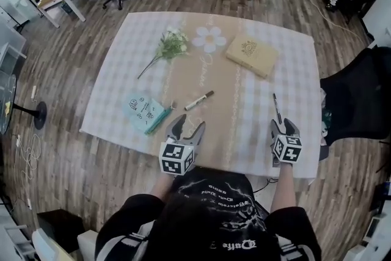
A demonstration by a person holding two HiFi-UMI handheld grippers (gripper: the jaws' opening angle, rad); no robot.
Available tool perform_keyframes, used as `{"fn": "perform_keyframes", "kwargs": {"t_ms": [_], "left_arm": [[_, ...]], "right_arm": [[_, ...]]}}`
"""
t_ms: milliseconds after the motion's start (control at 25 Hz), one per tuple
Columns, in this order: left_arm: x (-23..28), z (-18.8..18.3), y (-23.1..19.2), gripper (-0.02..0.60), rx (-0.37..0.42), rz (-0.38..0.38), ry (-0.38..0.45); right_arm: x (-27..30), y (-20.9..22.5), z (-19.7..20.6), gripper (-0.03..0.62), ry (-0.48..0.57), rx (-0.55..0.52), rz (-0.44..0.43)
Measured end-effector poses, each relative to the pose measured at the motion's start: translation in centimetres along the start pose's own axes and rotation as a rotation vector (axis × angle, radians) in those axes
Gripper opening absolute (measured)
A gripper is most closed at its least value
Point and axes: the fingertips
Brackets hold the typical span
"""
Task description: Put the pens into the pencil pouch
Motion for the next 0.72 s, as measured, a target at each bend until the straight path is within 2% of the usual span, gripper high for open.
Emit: {"fn": "perform_keyframes", "kwargs": {"t_ms": [720], "left_arm": [[-1.7, -0.8, -1.7, 0.29, -0.049, -0.138, 0.013]], "right_arm": [[5.6, 0.5, 2.1, 0.241, -0.171, -0.019, -0.022]]}}
Point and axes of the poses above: the fingertips, and each gripper's own axes: x forward along the fingers, y to its right, z out of its underside, and after that the axes turned 13 degrees about z, right-handed
